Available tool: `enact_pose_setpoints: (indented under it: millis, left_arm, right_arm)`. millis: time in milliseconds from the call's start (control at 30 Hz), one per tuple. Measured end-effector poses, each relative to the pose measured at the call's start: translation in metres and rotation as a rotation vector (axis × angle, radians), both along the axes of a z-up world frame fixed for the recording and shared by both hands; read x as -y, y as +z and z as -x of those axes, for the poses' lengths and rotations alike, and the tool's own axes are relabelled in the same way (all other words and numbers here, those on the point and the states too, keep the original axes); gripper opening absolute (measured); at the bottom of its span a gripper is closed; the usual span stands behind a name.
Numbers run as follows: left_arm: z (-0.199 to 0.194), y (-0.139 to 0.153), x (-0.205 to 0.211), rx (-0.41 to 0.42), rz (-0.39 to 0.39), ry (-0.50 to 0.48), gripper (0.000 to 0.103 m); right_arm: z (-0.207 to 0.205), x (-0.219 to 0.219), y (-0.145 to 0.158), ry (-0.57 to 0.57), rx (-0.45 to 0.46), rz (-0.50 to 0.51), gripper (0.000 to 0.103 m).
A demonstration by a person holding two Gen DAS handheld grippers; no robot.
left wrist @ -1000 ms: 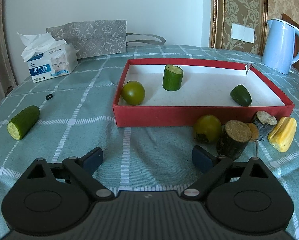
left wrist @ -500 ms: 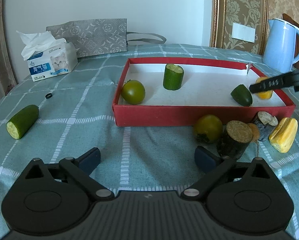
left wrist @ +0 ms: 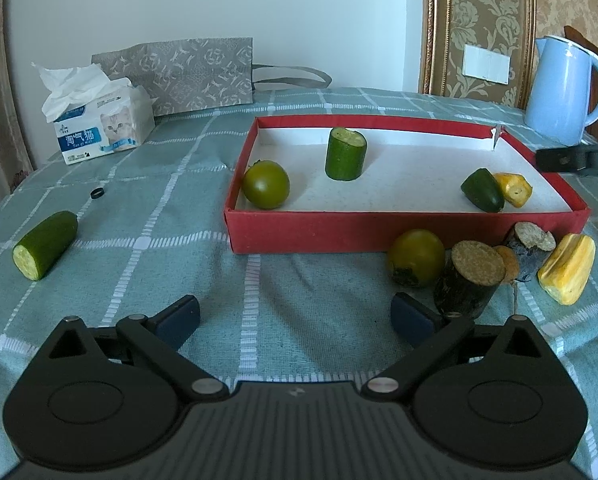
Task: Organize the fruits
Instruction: 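Grasp the yellow pepper chunk with the right gripper and drop it into the tray, then grasp the dark round vegetable chunk beside the tray with the left gripper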
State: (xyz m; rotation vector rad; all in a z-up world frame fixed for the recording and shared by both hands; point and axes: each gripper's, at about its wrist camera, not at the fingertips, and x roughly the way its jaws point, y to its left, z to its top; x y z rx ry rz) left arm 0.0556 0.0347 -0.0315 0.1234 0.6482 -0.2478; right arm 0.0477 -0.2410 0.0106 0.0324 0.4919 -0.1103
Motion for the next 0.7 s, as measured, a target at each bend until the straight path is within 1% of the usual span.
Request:
enact_pose_setpoints:
  millis: [67,133,233,300,400,533,600,667,700]
  left_arm:
    - [0.003,0.001,0.001,0.008,-0.002,-0.01,0.103]
    - [0.005,0.001,0.003,0.018,-0.011,-0.018,0.102]
    - [0.01,0.003,0.004,0.036,0.0,-0.037,0.102]
    - [0.015,0.005,0.004,0.055,0.005,-0.055,0.102]
    - [0.025,0.008,0.007,0.091,0.023,-0.099,0.102]
    - [0.036,0.012,0.009,0.1,0.076,-0.16,0.102]
    - [0.04,0.012,0.015,0.11,0.068,-0.176,0.102]
    - [0.042,0.011,0.022,0.12,0.047,-0.184,0.101]
    - [0.043,0.011,0.025,0.117,0.045,-0.193,0.098]
  right_arm:
    - [0.014,0.007,0.003,-0.017,0.036,-0.039,0.103]
    - [0.028,0.015,0.001,-0.038,0.057,-0.079,0.103]
    - [0.044,0.025,-0.012,-0.058,0.049,-0.135,0.103]
    - [0.049,0.03,-0.02,-0.087,0.017,-0.152,0.103]
    - [0.054,0.034,-0.024,-0.107,0.013,-0.174,0.103]
    - [0.054,0.032,-0.03,-0.12,-0.018,-0.163,0.103]
    - [0.052,0.027,-0.032,-0.114,-0.038,-0.139,0.103]
    - [0.054,0.022,-0.033,-0.11,-0.034,-0.117,0.103]
    - [0.056,0.02,-0.032,-0.109,-0.022,-0.1,0.103]
